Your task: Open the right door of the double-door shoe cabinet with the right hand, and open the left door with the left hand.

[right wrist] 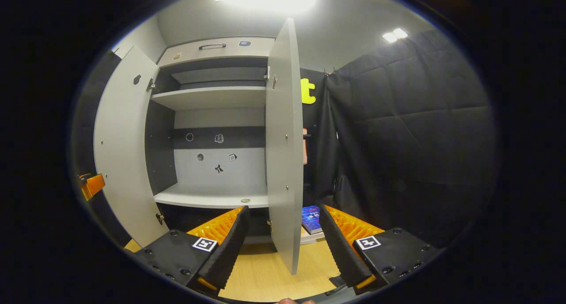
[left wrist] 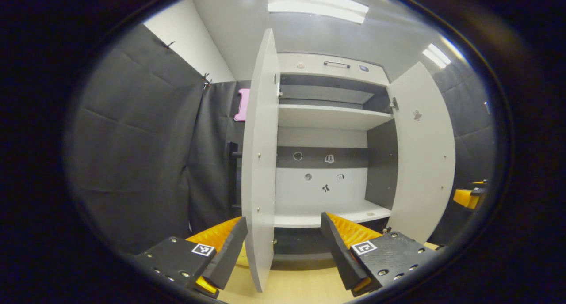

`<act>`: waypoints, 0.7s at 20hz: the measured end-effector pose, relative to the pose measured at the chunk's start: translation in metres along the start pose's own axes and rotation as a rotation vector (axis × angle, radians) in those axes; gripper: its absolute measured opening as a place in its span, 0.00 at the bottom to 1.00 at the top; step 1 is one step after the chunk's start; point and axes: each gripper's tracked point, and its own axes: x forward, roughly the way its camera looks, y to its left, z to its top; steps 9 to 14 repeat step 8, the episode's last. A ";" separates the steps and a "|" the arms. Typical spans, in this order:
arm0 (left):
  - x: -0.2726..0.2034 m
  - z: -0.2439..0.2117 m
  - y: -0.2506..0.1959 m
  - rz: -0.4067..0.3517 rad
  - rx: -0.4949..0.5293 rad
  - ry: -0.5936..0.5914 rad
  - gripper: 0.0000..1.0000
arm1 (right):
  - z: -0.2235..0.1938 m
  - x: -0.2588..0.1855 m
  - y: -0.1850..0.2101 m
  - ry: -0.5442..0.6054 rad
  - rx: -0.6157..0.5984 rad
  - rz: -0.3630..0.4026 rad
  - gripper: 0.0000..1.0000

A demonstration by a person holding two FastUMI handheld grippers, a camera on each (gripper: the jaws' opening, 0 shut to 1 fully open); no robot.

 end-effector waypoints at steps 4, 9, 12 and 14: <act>-0.003 -0.006 -0.008 -0.017 -0.004 0.011 0.96 | 0.004 0.001 -0.005 -0.014 0.010 -0.006 0.98; -0.002 -0.003 -0.011 -0.023 0.028 -0.009 0.96 | 0.003 0.008 -0.008 -0.029 0.022 0.013 0.98; -0.002 -0.003 -0.011 -0.023 0.028 -0.009 0.96 | 0.003 0.008 -0.008 -0.029 0.022 0.013 0.98; -0.002 -0.003 -0.011 -0.023 0.028 -0.009 0.96 | 0.003 0.008 -0.008 -0.029 0.022 0.013 0.98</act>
